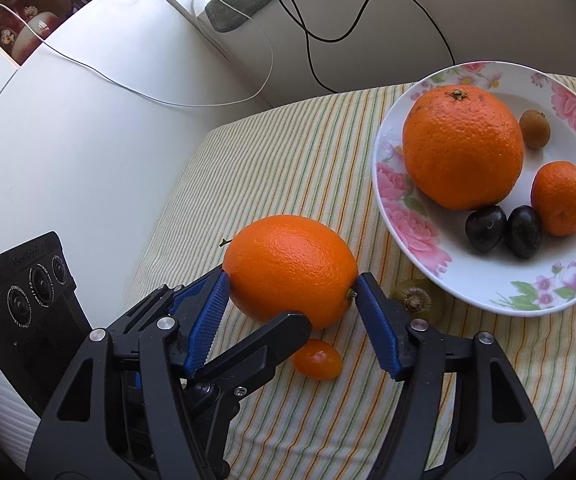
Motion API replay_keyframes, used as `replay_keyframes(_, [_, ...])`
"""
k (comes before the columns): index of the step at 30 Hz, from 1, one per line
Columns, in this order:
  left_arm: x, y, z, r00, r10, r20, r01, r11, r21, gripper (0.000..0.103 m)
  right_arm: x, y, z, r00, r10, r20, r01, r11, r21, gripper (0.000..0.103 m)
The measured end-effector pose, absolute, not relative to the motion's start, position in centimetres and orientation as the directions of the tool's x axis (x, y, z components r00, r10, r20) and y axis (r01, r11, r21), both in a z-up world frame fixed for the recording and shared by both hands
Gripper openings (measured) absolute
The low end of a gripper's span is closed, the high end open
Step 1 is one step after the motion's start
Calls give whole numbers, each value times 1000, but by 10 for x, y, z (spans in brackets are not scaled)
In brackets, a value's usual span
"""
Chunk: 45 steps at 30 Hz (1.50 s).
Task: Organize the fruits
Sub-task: 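Close the right tool around the large orange, then carry the large orange with the right tool over the plate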
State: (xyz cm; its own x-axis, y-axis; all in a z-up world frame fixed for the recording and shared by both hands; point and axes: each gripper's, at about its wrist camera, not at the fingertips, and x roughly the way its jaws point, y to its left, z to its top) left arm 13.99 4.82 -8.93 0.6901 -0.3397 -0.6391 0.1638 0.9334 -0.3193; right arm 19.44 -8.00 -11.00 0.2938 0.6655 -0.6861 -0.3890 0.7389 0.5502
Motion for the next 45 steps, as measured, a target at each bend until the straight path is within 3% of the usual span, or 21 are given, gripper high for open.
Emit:
replay_keyframes(18, [132,3,-45,727,-369,-579,261,928,-265,74,174,-134,-65,403,676,-616,-411,736,539,68])
replay_keyframes(45, [210,-113,-43,644,-447,-621,396,889,-230,74,232,-265,-63,519,603,-606,-267,788,555,68])
